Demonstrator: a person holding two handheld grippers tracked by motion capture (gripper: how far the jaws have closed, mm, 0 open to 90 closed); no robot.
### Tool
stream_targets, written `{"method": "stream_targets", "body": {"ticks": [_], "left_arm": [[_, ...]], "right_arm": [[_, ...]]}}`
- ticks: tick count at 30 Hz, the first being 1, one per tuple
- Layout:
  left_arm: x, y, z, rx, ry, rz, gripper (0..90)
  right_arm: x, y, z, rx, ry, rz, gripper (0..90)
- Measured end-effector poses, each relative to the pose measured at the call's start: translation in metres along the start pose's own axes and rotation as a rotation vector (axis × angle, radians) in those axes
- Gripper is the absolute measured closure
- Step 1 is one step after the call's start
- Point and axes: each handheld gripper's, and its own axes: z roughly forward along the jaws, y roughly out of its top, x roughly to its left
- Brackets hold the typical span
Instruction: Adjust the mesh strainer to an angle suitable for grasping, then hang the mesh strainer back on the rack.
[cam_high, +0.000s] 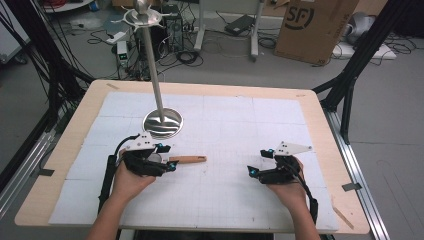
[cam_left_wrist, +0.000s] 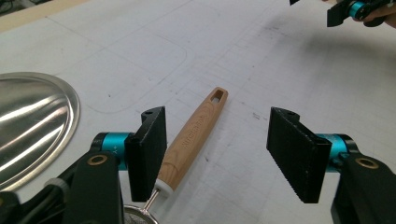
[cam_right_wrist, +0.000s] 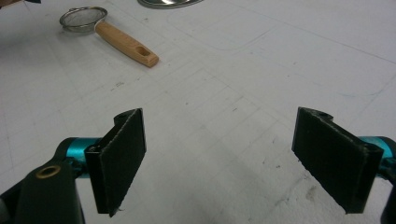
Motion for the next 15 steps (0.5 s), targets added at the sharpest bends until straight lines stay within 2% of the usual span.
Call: {"method": "stream_targets", "body": {"ticks": [3, 9, 12, 15], "left_arm": [[0.0008, 0.0003, -0.0016, -0.012, 0.012, 0.000, 34.1], [0.0042, -0.0006, -0.0032, -0.006, 0.035, -0.004, 29.0], [0.0063, -0.0017, -0.0044, 0.002, 0.060, -0.003, 27.9], [0.0083, -0.0023, -0.0052, 0.003, 0.067, -0.010, 27.8]], "right_arm": [[0.0006, -0.0001, 0.0008, 0.003, -0.001, -0.004, 16.8], [0.0013, 0.0001, 0.0015, 0.008, -0.002, -0.009, 16.8], [0.0010, -0.0001, 0.0022, 0.010, 0.001, -0.011, 16.8], [0.0006, 0.0001, 0.0019, 0.008, 0.005, -0.005, 16.8]]}}
